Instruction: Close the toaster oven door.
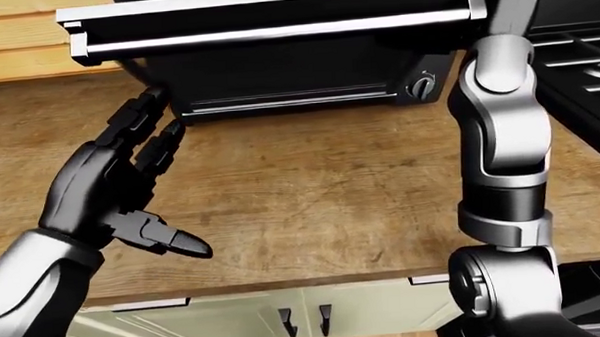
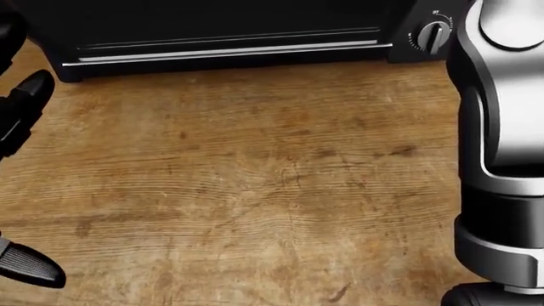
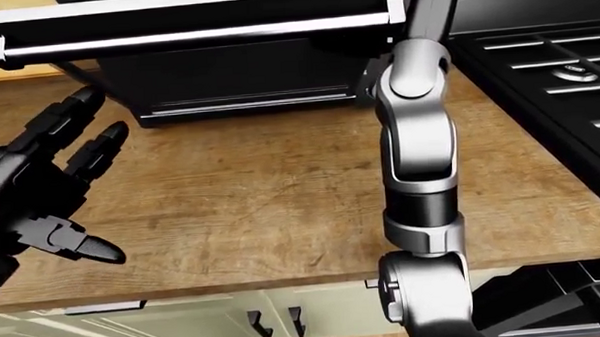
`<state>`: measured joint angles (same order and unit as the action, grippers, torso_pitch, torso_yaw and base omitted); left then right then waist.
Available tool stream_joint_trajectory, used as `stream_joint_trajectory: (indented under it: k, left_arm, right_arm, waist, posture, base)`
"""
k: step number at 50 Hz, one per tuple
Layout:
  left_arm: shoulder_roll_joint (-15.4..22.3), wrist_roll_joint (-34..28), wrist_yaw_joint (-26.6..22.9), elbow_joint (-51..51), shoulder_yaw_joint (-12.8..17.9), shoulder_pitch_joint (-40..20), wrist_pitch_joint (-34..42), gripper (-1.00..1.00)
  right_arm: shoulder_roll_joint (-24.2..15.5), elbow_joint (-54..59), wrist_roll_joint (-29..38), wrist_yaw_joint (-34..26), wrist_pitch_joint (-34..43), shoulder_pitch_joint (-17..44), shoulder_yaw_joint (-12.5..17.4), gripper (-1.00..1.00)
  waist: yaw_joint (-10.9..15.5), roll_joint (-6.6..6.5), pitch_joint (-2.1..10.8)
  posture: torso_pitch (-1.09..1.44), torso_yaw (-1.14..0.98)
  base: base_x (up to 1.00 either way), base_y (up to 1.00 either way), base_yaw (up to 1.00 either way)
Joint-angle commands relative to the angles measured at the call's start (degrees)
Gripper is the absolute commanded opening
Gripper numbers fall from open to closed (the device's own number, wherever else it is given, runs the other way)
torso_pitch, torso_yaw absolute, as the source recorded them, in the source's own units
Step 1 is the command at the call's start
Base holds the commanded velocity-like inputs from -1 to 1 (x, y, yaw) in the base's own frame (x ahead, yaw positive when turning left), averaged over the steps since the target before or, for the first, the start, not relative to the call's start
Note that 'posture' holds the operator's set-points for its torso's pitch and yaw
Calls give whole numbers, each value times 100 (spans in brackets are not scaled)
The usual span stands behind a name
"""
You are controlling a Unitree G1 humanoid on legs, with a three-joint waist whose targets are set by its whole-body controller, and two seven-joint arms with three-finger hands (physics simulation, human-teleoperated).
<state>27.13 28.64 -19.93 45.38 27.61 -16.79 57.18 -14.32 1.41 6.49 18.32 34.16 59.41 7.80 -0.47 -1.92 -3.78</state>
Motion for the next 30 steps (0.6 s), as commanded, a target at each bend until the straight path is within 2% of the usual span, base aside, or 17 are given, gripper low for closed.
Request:
stream_joint_trajectory:
  k: [1, 8, 13, 19, 27, 30]
  left_arm:
    - [38, -170, -61, 122, 12, -85, -231, 100]
    - [-72, -614, -350, -68, -218, -128, -423, 100]
    - [-110, -762, -481, -116, -269, -279, -373, 100]
    - [48, -842, -527, -362, -332, -749, -274, 100]
    - [227, -1054, -724, -701, -506, -953, -478, 100]
    - [196, -1268, -810, -906, -698, -1013, -642, 100]
  right_arm:
    - [-20, -248, -12, -27, -245, 286, -103, 100]
    - [-17, -282, -16, -25, -221, 270, -103, 100]
    - [-14, -312, -15, -26, -214, 244, -105, 100]
    - [-11, -269, -2, -25, -222, 289, -110, 100]
    - [-9, -256, 3, -27, -216, 328, -119, 100]
    - [-8, -246, 2, -26, -219, 331, -114, 100]
  waist:
    - [41, 38, 170]
    - [47, 63, 178]
    - [54, 77, 186]
    - [60, 89, 184]
    - [60, 80, 181]
    - [62, 82, 181]
  posture:
    - [0, 0]
    - [0, 0]
    - [0, 0]
    - [0, 0]
    - [0, 0]
    - [0, 0]
  base:
    - [0, 0, 0]
    - [0, 0, 0]
    - [0, 0, 0]
    - [0, 0, 0]
    - [0, 0, 0]
    - [0, 0, 0]
